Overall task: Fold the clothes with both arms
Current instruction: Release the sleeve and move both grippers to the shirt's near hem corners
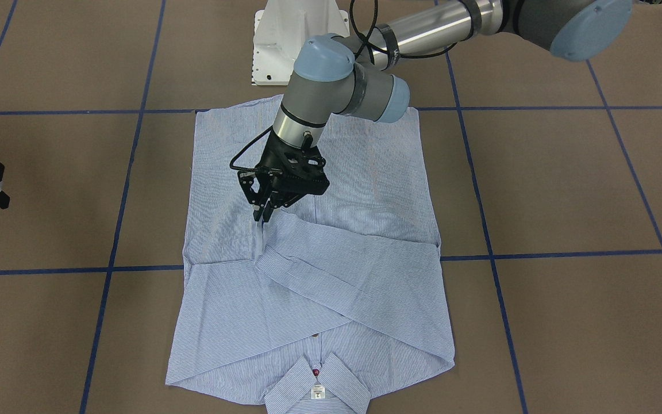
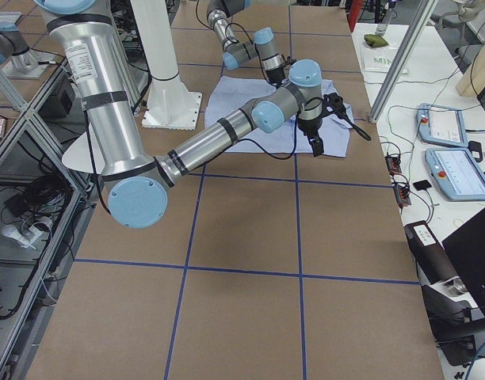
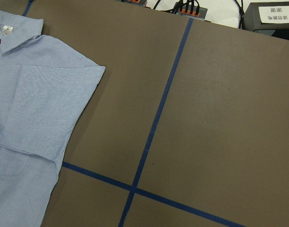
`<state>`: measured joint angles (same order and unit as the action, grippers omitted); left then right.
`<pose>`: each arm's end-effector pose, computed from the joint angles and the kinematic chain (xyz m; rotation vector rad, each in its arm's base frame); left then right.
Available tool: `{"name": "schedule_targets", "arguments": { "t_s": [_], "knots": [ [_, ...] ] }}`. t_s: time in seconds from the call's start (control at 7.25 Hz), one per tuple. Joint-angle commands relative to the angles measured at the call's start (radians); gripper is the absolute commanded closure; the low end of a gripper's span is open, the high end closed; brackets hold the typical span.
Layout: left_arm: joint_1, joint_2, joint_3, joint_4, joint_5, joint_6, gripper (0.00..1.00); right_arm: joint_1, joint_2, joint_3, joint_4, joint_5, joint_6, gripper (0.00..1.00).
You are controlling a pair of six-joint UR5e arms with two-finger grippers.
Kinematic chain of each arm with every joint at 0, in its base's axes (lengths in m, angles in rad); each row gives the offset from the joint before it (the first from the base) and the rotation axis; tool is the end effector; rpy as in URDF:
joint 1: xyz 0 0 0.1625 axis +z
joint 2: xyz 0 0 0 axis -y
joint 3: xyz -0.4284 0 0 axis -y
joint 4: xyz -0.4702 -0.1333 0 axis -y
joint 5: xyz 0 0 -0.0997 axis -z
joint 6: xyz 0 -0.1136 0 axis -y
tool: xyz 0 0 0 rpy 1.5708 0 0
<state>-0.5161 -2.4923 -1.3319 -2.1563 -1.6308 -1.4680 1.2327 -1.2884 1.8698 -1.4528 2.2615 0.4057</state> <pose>0.6717 -0.5265 0.0635 0.3385 1.2293 -0.3181 -0.1565 -0.6287 0.3185 0.3841 -0.8594 -0.1788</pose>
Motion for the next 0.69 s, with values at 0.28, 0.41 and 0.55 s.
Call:
{"name": "schedule_targets", "arguments": {
  "t_s": [0.28, 0.41, 0.55],
  "knots": [
    [-0.004, 0.199, -0.409, 0.298, -0.093, 0.253, 0.0, -0.172, 0.0, 0.142, -0.003, -0.121, 0.286, 0.0],
    [-0.005, 0.292, -0.532, 0.331, -0.096, 0.258, 0.0, -0.299, 0.0, 0.196, -0.003, -0.226, 0.436, 0.0],
    [-0.009, 0.344, -0.591, 0.331, -0.101, 0.258, 0.0, -0.423, 0.0, 0.257, -0.004, -0.328, 0.575, 0.0]
  ]
}}
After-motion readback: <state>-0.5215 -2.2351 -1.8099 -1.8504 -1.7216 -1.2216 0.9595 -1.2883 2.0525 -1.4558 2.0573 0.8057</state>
